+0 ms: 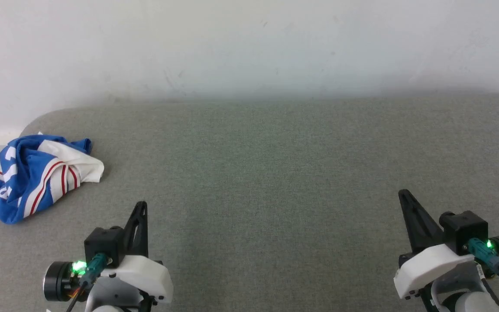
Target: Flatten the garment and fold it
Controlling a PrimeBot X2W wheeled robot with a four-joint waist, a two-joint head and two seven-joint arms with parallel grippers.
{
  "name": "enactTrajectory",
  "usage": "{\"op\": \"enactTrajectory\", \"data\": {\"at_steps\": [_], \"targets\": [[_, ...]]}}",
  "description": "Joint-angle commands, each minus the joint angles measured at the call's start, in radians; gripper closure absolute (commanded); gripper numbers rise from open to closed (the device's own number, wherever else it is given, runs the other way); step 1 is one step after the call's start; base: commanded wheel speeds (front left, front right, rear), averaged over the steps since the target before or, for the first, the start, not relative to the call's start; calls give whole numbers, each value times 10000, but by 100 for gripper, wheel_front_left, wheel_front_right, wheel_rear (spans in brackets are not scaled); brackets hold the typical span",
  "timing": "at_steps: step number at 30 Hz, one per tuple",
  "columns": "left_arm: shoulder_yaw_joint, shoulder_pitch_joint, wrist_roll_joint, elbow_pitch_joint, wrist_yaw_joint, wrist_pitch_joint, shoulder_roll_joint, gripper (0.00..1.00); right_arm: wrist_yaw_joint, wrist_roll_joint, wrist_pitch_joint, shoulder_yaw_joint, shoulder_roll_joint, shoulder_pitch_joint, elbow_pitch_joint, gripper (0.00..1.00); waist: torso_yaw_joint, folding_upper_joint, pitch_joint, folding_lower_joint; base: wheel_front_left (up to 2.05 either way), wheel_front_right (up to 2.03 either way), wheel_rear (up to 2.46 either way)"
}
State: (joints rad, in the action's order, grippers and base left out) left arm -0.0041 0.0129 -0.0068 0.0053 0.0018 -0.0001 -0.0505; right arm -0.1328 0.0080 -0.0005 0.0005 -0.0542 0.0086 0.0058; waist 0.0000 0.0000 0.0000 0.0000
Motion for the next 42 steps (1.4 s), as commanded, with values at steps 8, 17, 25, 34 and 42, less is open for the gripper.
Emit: {"op": "enactTrajectory", "data": {"at_steps": [8, 17, 25, 34, 42], "targets": [[41, -129, 68, -53, -18, 1, 3, 100, 21, -80, 5, -5, 40, -86, -58, 100, 0, 0, 0, 0, 0, 0, 0], [-33, 15, -37, 27, 37, -76, 0, 0, 1, 68, -76, -66, -8, 5, 46, 0, 0, 0, 4, 0, 0, 0, 0], [-90, 42, -117, 40, 110, -222, 0, 0, 2, 142, -222, -204, -5, 7, 81, 0, 26, 0, 5, 0, 0, 0, 0], [-145, 92, -220, 57, 195, -411, 1, 0, 3, 201, -411, -222, -2, 59, 26, 0, 223, 0, -21, 0, 0, 0, 0], [-169, 185, -301, 52, 267, -579, 1, 0, 5, 311, -578, -164, 1, 118, 18, 0, 581, 0, -61, 0, 0, 0, 0]]}}
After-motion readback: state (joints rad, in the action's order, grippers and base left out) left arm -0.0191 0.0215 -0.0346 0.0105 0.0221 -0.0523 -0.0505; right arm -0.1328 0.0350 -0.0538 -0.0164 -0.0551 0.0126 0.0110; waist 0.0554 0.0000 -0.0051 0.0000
